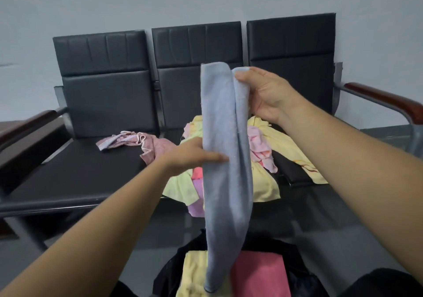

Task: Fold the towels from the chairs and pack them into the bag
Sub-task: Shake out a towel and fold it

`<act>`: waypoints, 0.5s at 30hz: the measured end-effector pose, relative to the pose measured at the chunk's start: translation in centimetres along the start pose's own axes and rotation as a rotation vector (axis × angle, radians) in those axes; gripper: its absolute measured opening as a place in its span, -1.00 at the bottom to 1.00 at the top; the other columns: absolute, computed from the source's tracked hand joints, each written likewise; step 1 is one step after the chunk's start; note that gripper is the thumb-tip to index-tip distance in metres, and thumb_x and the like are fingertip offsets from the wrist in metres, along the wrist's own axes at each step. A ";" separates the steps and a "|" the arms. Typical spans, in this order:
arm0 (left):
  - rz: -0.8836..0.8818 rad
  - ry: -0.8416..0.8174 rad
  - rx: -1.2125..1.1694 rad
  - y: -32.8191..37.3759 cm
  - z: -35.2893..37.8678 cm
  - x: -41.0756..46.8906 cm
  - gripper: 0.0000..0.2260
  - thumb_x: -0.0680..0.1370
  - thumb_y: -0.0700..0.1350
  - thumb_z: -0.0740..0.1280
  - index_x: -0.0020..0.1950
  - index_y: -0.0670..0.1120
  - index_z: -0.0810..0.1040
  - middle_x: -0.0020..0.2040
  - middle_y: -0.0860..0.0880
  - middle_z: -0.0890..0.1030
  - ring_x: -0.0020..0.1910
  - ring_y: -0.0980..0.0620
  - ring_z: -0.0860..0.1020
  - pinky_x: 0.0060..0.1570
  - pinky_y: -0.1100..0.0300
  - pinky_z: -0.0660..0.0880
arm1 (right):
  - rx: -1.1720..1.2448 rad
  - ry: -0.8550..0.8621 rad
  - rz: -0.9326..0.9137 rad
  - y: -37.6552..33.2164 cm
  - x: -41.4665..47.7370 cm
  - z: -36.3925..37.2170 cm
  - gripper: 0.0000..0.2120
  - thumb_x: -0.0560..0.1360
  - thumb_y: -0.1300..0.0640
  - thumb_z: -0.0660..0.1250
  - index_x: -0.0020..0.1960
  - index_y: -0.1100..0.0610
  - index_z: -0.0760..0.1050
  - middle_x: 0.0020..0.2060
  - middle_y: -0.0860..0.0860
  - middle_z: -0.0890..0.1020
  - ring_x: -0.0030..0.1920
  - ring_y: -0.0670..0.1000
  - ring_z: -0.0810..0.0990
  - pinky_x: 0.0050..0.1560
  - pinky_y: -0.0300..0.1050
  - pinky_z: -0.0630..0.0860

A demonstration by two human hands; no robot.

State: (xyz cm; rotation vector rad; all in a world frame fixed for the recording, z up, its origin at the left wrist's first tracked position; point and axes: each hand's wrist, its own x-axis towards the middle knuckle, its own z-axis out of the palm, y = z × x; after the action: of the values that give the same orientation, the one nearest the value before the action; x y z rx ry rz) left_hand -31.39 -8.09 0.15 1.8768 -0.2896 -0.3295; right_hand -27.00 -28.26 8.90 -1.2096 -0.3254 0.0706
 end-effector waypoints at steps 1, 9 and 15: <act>-0.014 -0.001 -0.060 -0.9 0.4 0.1 -0.75 0.54 -0.23 0.47 0.20 -0.06 0.61 0.11 0.00 0.73 0.15 -0.03 0.68 0.16 0.07 0.61 | -0.013 0.051 0.009 0.6 0.5 -0.5 -0.93 0.55 0.28 0.42 0.01 0.17 0.61 -0.17 0.11 0.72 -0.16 0.08 0.72 -0.11 0.07 0.68; 0.048 -0.126 -0.853 -3.9 1.7 1.7 -0.58 0.55 -0.16 0.30 0.40 -0.26 0.47 0.25 -0.22 0.62 0.22 -0.15 0.62 0.19 -0.03 0.57 | 0.121 -0.039 0.444 9.3 0.2 -5.9 -0.41 0.55 -0.04 0.41 0.47 0.24 0.42 0.32 0.22 0.61 0.31 0.19 0.62 0.33 0.13 0.53; 0.029 -0.101 -0.972 -5.7 1.1 2.7 -0.63 0.60 -0.09 0.26 0.35 -0.25 0.55 0.28 -0.23 0.60 0.27 -0.18 0.59 0.23 -0.06 0.56 | 0.134 -0.059 0.636 14.6 -2.4 -7.4 -0.44 0.50 -0.21 0.38 0.29 0.21 0.56 0.01 0.11 0.70 0.08 0.11 0.68 0.23 0.04 0.57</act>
State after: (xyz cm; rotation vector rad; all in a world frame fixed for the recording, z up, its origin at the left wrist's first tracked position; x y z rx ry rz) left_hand -29.03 -8.20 -5.81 0.9013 -0.1715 -0.4437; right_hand -25.41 -30.31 -7.42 -1.1399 0.0247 0.6691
